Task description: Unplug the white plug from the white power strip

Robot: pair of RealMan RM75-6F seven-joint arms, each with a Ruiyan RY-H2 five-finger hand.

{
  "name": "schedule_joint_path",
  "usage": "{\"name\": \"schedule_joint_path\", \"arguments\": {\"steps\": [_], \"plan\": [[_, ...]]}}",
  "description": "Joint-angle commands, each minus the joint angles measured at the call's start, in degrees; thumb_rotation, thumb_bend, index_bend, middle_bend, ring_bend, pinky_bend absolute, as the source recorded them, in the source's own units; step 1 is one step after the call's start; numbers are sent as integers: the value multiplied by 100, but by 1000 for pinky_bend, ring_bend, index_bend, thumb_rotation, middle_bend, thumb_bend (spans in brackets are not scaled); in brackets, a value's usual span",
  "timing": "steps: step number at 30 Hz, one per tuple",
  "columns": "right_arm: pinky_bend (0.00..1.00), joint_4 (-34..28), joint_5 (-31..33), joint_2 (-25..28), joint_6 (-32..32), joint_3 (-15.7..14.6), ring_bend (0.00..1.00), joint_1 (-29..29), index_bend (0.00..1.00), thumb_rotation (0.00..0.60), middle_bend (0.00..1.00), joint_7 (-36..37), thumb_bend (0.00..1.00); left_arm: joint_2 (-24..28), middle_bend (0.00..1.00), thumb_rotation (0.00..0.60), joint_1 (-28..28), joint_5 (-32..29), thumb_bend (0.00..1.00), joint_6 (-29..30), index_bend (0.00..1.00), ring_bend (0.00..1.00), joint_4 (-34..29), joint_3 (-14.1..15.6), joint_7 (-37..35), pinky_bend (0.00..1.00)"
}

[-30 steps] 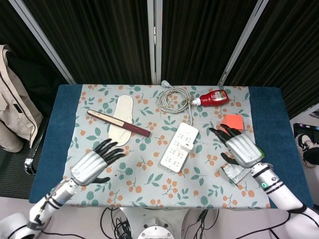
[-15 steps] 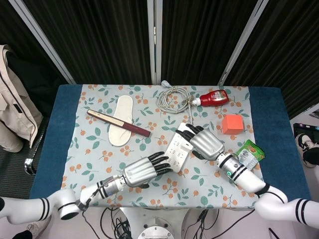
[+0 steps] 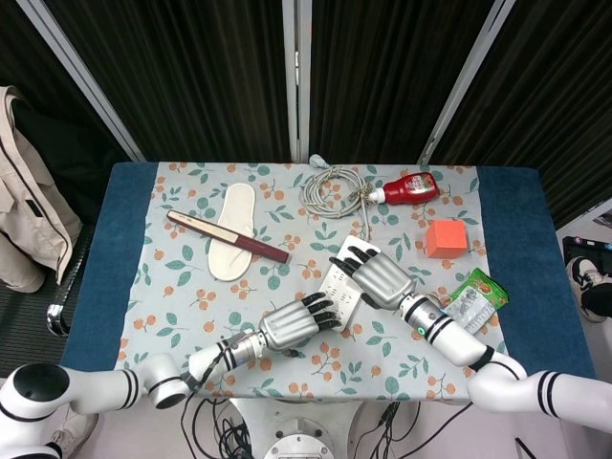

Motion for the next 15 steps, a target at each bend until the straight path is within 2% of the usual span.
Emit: {"name": "schedule_joint_path", "arguments": {"steps": [1,10,15], "plan": [[280,228,102,-167,-72,-54,81,105,63,600,219,-28,306,-121,178,600,-46,-57,80,49,148,75,141,56,-78,91],[290,670,174,-462,-149,-175,98,248,104,600,241,54,327,-299,178,600,-116,-179,80,214,148,94,420,153,-271,94],[321,915,100,-601,-87,-239,141,254,187,600,296,191,347,-313,178,600,-143,-207,80,299,148,95,456,205,-361,94]]}}
